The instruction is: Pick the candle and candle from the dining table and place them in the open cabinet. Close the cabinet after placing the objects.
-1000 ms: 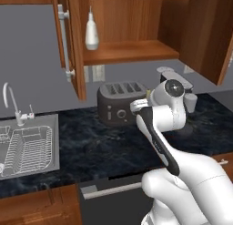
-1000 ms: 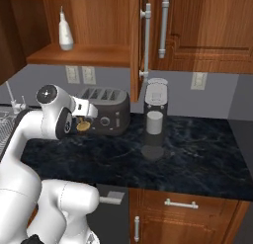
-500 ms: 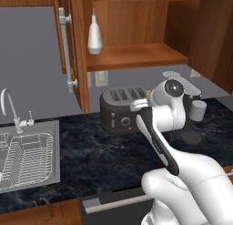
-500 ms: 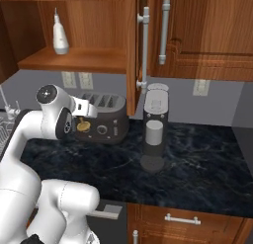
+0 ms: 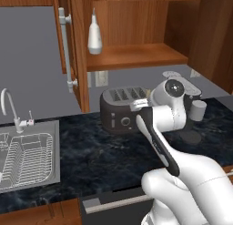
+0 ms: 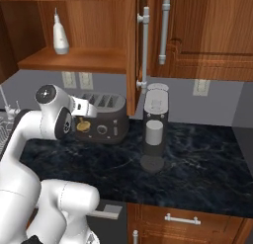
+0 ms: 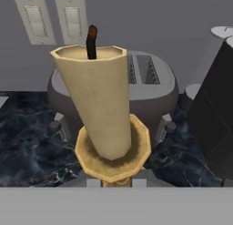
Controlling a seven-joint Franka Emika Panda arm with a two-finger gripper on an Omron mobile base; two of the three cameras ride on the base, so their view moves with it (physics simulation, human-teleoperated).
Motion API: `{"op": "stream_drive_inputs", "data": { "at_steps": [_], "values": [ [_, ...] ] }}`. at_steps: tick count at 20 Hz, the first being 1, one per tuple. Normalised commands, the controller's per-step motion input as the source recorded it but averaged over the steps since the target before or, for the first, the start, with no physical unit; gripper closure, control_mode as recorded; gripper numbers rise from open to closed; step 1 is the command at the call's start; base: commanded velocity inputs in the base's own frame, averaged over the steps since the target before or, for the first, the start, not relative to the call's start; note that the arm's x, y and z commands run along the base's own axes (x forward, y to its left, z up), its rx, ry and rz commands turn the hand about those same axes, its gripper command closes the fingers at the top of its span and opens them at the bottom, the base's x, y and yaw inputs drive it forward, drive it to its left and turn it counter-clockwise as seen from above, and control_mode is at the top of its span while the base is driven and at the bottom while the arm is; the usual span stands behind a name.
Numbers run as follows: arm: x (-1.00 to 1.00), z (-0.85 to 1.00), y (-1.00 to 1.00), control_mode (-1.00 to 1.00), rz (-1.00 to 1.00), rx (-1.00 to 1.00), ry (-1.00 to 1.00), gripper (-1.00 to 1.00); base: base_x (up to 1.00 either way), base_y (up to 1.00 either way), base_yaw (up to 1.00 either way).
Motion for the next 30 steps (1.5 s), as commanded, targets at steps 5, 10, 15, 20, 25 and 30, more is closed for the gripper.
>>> {"op": "stream_drive_inputs", "data": {
  "at_steps": [5,10,15,20,25,30],
  "values": [
    [-0.18,0.28,0.0,-1.0,0.0,-0.01,-0.05,1.0,0.0,0.0,0.0],
    [-0.2,0.43,0.0,-1.0,0.0,-0.02,-0.02,1.0,0.0,0.0,0.0],
    [-0.29,0.56,0.0,-1.0,0.0,0.0,0.0,1.0,0.0,0.0,0.0],
    [-0.27,0.58,0.0,-1.0,0.0,0.0,0.02,1.0,0.0,0.0,0.0],
    [-0.31,0.49,0.0,-1.0,0.06,0.0,0.0,1.0,0.0,0.0,0.0],
    [-0.29,0.33,0.0,-1.0,0.08,0.0,-0.02,1.0,0.0,0.0,0.0]
  ]
}}
